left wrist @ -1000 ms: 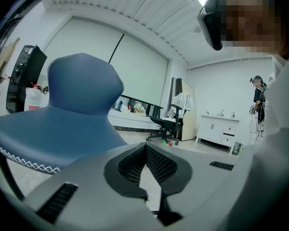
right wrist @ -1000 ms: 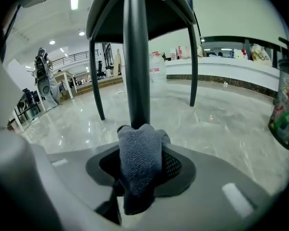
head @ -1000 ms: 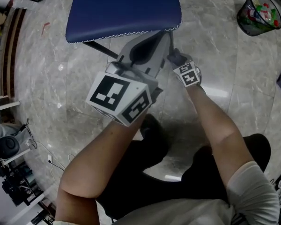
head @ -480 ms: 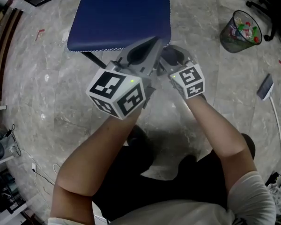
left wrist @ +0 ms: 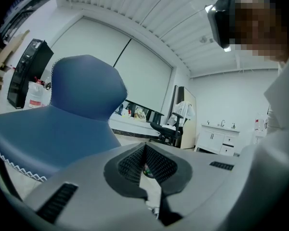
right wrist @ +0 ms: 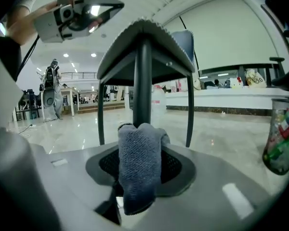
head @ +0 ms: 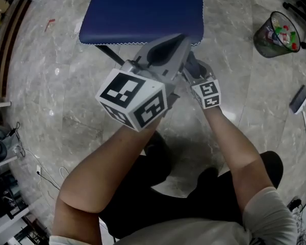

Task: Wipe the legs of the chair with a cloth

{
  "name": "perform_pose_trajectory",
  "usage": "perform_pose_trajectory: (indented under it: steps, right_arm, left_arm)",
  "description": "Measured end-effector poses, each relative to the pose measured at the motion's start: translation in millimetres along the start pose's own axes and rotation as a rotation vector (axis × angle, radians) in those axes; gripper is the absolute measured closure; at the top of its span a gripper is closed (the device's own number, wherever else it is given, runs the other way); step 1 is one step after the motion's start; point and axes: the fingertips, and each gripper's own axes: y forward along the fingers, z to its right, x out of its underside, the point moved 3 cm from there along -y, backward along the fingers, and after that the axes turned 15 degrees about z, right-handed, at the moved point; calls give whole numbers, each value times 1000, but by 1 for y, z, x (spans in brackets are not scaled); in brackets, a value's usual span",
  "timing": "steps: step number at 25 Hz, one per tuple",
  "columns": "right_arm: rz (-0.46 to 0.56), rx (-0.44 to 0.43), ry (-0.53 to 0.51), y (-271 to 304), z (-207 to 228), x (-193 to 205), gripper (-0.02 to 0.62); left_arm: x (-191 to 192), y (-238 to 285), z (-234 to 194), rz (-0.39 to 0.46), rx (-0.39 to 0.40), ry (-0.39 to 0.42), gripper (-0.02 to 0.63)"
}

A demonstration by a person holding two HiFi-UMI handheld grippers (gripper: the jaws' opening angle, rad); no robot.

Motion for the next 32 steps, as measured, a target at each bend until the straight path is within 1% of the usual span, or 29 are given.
perform_pose_trajectory:
  steps: [4, 7, 9, 11, 13, 15, 19, 23, 27, 29, 32]
  right_arm:
    - [-101, -1, 24, 9, -7, 59, 434]
    - [-180, 1, 49, 9, -6, 94, 433]
    - [-217, 4, 61, 9, -5, 103, 431]
    - [-246, 5, 60, 9, -5, 99, 433]
    - [-265, -5, 48, 9, -7, 84, 437]
    - [-251, -21, 23, 9, -7, 56, 438]
    - [-168, -42, -2, 8, -6, -17, 436]
    - [-93, -38, 32, 5, -5, -78, 436]
    - [20, -28, 35, 2, -3, -140, 436]
    - [53, -38, 32, 2, -2, -158, 437]
    - [36, -70, 39, -8, -2, -160, 446]
  left_arm:
    - [11, -9, -11, -34, -6, 23, 601]
    - [19, -10, -16, -53, -13, 31, 601]
    - [19, -10, -17, -53, -16, 34, 601]
    - [16, -9, -16, -46, -14, 39, 601]
    - [13, -8, -13, -40, -7, 45, 601]
    - [13, -8, -12, -43, 1, 52, 601]
    - [15, -9, -15, -54, -7, 75, 601]
    - [8, -6, -12, -42, -12, 87, 601]
    - [3, -2, -12, -34, -19, 91, 601]
    - [2, 0, -12, -32, -18, 94, 601]
    - [3, 4, -8, -35, -13, 95, 601]
